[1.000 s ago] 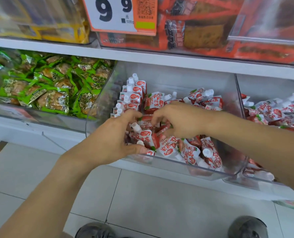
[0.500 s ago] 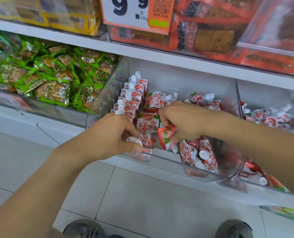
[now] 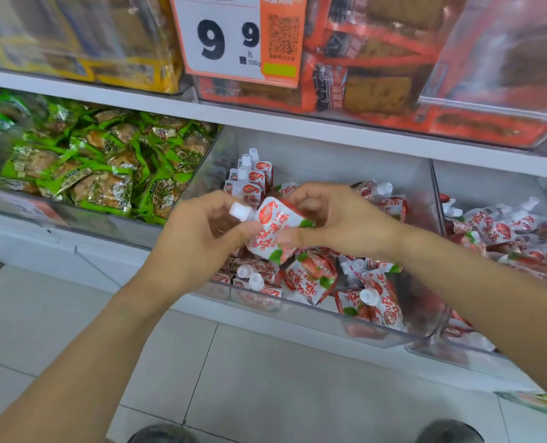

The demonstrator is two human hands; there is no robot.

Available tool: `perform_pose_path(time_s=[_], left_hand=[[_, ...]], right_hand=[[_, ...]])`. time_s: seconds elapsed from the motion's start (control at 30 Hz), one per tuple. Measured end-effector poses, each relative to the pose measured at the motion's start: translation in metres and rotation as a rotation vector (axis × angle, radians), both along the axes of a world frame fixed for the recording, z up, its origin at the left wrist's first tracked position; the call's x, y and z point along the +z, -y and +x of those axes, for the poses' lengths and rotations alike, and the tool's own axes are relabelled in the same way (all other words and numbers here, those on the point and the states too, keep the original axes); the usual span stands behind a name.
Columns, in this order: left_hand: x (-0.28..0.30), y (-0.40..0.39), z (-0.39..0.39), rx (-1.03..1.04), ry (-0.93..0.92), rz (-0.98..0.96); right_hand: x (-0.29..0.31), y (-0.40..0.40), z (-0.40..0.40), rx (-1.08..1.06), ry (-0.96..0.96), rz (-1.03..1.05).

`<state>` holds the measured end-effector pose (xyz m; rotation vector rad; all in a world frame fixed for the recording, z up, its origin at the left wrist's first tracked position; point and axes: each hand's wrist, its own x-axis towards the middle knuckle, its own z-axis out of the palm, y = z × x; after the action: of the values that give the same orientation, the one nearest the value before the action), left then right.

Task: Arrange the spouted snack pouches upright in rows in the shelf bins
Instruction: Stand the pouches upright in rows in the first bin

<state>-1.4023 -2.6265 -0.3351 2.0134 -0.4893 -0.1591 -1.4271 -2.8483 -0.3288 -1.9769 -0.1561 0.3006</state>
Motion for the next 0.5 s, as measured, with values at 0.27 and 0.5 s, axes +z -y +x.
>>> perform_pose_path(time_s=[0.27, 0.5], left_hand=[[0.014, -0.015, -0.003, 0.040, 0.229, 0.074], [0.012, -0.019, -0.001, 0.062, 0.271, 0.155]], right_hand=[[-0.022, 0.006, 0.054, 0.114, 0.153, -0.480], [-0.058, -0.018, 0.081, 0.363, 0.130, -0.877]])
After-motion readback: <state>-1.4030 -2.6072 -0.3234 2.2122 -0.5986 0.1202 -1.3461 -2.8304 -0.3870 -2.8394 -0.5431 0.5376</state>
